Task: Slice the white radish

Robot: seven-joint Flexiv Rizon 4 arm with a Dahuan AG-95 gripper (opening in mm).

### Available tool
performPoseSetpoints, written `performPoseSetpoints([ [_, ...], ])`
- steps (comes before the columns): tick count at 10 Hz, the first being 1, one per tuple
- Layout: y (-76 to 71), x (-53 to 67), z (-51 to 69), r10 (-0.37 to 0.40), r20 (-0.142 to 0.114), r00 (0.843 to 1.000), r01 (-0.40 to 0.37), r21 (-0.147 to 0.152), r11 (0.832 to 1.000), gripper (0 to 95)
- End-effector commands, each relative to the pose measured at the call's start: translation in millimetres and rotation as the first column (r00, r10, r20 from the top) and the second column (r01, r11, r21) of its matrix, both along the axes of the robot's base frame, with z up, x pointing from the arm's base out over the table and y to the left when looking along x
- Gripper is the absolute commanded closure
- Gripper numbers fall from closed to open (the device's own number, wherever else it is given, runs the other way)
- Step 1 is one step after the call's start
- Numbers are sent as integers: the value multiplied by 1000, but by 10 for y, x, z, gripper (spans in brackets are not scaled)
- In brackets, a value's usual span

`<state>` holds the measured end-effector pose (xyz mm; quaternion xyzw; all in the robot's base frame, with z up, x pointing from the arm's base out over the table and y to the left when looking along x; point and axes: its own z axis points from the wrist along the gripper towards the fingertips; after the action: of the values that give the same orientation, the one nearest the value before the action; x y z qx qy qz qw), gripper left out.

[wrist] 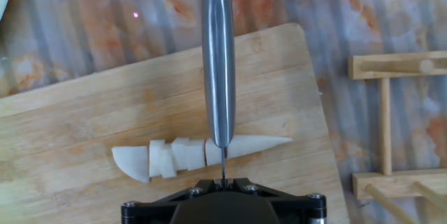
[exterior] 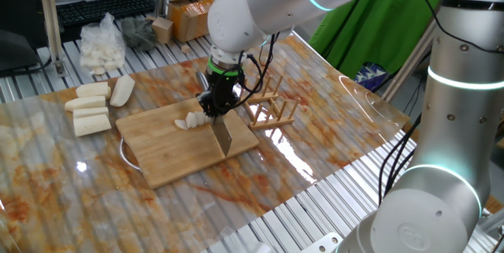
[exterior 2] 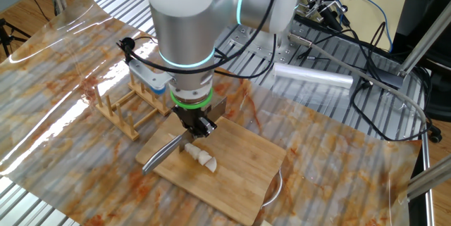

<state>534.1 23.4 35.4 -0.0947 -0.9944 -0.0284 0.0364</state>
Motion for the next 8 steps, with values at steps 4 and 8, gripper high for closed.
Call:
performPoseSetpoints([
  [4,13,11,126,3,2,1000,-3,-14,1000,950],
  [8,-50,10,303,19,-6,1000,-19,-26,999,950],
])
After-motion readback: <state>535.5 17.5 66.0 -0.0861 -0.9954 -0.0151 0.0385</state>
